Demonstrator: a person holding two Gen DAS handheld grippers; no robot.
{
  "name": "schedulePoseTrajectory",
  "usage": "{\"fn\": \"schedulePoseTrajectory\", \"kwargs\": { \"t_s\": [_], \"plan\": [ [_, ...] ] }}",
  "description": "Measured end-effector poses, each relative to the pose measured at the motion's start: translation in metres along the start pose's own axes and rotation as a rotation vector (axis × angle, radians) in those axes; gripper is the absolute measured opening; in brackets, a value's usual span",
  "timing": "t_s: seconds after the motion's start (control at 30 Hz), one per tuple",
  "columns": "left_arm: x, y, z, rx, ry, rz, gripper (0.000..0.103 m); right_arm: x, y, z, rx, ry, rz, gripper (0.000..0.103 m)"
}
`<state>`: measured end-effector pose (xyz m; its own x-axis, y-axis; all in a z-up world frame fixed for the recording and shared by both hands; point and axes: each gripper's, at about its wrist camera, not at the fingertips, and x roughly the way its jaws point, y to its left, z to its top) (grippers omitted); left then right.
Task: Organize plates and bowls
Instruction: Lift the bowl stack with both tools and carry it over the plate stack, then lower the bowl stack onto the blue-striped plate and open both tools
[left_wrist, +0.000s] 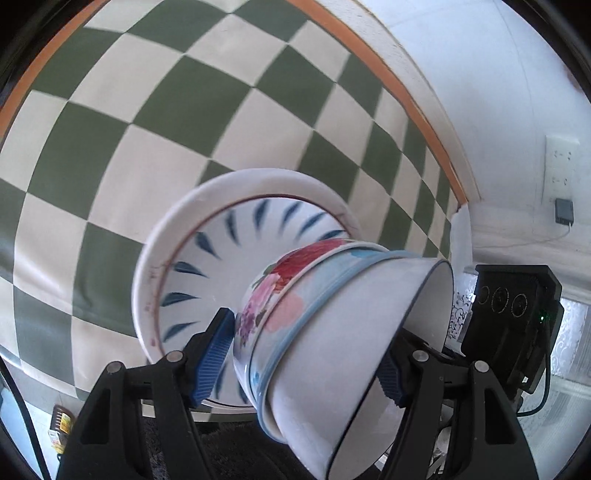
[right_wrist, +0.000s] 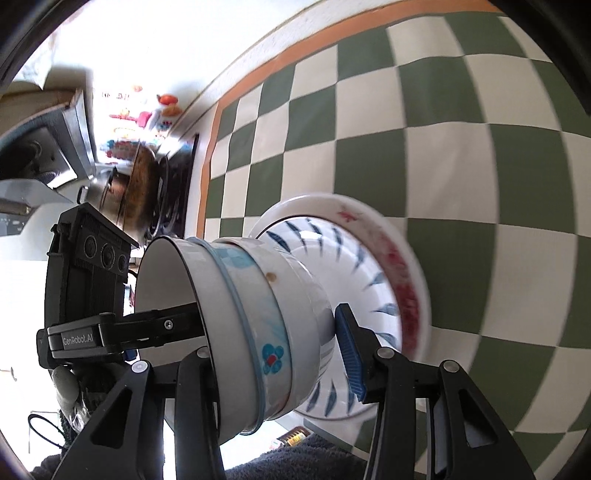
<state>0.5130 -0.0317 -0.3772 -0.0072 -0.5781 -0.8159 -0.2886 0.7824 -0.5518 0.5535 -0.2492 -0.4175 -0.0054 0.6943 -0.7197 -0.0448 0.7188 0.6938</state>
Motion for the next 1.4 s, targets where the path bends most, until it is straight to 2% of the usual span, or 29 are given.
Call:
{"fn": "schedulePoseTrajectory", "kwargs": {
  "t_s": [0.37, 0.8, 1.4],
  "plan": [
    [0.002, 0.015, 0.007, -0.021, -0.003, -0.04, 0.067, 0.024, 0.007, 0.012, -0.006, 0.013, -0.047, 0.047],
    [0.013, 0.016, 0.008, -0.034, 0.018, -0.053, 0.067, 0.023, -0.003, 0.011, 0.011, 0.012, -0.072, 0.047],
    [0.008, 0.016, 0.007, -0.034, 0.013, -0.056, 0.067, 0.022, -0.008, 0.011, 0.022, 0.009, -0.086, 0.043]
  ]
}}
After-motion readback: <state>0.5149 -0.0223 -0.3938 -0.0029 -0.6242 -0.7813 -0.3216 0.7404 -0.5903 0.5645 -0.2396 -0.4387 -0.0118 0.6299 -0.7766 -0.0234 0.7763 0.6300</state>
